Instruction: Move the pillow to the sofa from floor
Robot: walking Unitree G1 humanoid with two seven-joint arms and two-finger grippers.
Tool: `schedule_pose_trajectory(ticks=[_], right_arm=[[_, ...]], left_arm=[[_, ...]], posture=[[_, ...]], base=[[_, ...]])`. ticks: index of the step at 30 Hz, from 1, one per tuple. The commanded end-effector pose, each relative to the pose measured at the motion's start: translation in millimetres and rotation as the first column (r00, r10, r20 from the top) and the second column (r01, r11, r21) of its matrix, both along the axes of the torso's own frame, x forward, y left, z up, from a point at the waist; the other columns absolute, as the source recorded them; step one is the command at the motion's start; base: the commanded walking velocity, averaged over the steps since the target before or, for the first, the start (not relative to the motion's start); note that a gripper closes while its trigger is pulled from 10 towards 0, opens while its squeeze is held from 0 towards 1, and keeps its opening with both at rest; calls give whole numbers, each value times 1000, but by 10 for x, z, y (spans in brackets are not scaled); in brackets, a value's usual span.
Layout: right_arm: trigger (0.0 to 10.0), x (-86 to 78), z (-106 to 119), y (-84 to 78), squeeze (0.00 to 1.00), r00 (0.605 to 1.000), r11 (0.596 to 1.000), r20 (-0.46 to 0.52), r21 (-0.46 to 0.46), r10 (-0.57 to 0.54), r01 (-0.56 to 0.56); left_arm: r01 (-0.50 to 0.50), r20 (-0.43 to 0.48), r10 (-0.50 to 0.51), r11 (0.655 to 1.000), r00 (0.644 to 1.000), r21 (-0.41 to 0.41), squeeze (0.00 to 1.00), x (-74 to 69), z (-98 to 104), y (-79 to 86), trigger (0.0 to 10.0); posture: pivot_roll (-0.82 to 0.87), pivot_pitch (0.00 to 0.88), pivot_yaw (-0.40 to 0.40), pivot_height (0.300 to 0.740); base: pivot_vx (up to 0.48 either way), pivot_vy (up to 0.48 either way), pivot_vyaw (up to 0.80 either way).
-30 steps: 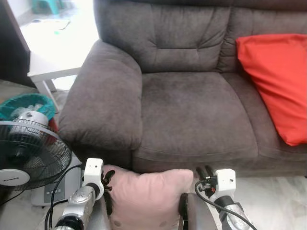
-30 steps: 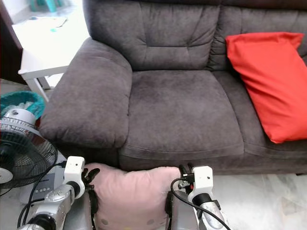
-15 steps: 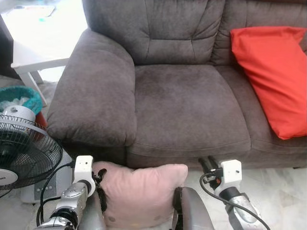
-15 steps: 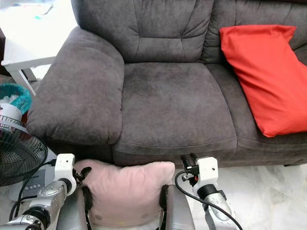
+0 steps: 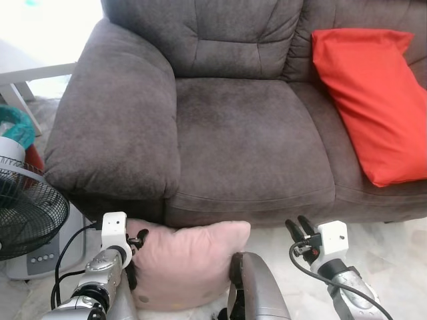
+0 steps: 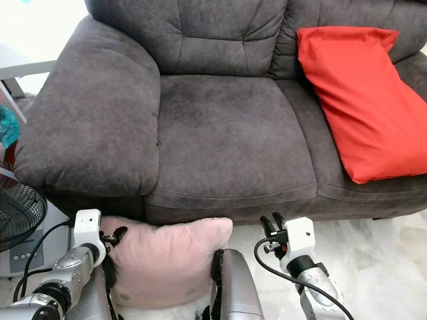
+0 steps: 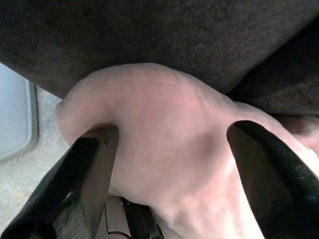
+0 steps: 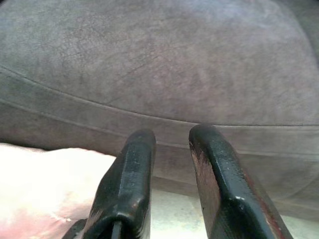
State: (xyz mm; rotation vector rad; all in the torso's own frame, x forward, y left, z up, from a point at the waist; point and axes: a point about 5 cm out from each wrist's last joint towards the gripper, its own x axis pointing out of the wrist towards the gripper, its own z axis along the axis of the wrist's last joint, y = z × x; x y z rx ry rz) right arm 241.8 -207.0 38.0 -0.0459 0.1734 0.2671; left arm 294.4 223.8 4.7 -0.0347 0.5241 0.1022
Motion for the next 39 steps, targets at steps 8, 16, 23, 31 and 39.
schedule_pose_trajectory(ticks=[8,16,23,31,39], right_arm=[[10000,-13,74,-175,0,1000,999,-9,-37,4,-4],[10000,-17,87,-261,0,1000,998,-22,-54,9,-10],[10000,-34,64,-379,0,999,998,-33,-62,14,-16],[10000,-75,51,-431,0,999,997,-42,-78,10,-14],[10000,-102,-92,-562,0,996,996,-86,-84,-7,0]], left_arm=[[-129,-53,130,991,990,23,0,-82,-67,127,10000],[-207,-60,210,977,976,50,0,-87,-52,204,10000],[-201,-35,201,979,979,-16,0,-26,-14,142,10000],[-186,-51,184,982,982,-17,0,-33,-33,116,1647],[-189,-81,186,982,979,-28,0,-83,-87,112,0]], posture=[[-38,152,-262,522],[-36,138,-281,522],[-48,143,-292,522],[-80,158,-298,522],[-80,169,-304,522]], base=[[0,0,0],[0,0,0],[0,0,0],[0,0,0],[0,0,0]])
